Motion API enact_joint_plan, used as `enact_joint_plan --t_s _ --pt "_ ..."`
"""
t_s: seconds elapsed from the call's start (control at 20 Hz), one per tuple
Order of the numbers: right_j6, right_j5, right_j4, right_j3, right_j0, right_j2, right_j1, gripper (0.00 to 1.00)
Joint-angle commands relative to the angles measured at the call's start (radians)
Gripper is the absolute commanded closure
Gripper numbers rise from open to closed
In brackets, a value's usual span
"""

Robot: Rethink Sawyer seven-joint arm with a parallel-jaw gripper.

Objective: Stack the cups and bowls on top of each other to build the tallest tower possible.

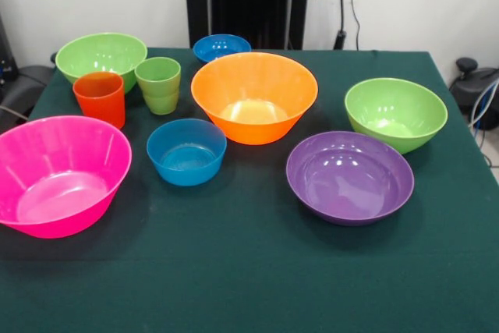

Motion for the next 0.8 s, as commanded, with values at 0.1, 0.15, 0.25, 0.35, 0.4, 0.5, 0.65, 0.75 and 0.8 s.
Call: enact_joint_plan --t_s 0.1,0.15,0.25,0.35,0.4,0.5,0.65,0.75,0.8 --pt "-0.212 -0.083 0.085 0.371 -0.022 -0.018 -0.027 1.0" --pt "-0.218 -0.087 0.091 0.376 -0.023 -0.016 -0.029 1.0" --pt "-0.169 -0.063 0.022 0.35 -0.023 -0.032 -0.031 1.0" --pt "-0.084 0.003 -0.095 0.294 -0.014 -0.065 -0.04 1.0" --pt "-0.057 0.027 -0.133 0.274 -0.009 -0.077 -0.047 1.0" --pt "0.018 0.111 -0.23 0.212 0.007 -0.106 -0.068 1.0" --pt "0.102 0.242 -0.336 0.13 0.022 -0.128 -0.107 1.0" --pt "0.126 0.308 -0.376 0.092 0.026 -0.134 -0.128 1.0" --pt "0.137 0.341 -0.397 0.073 0.028 -0.137 -0.139 1.0"
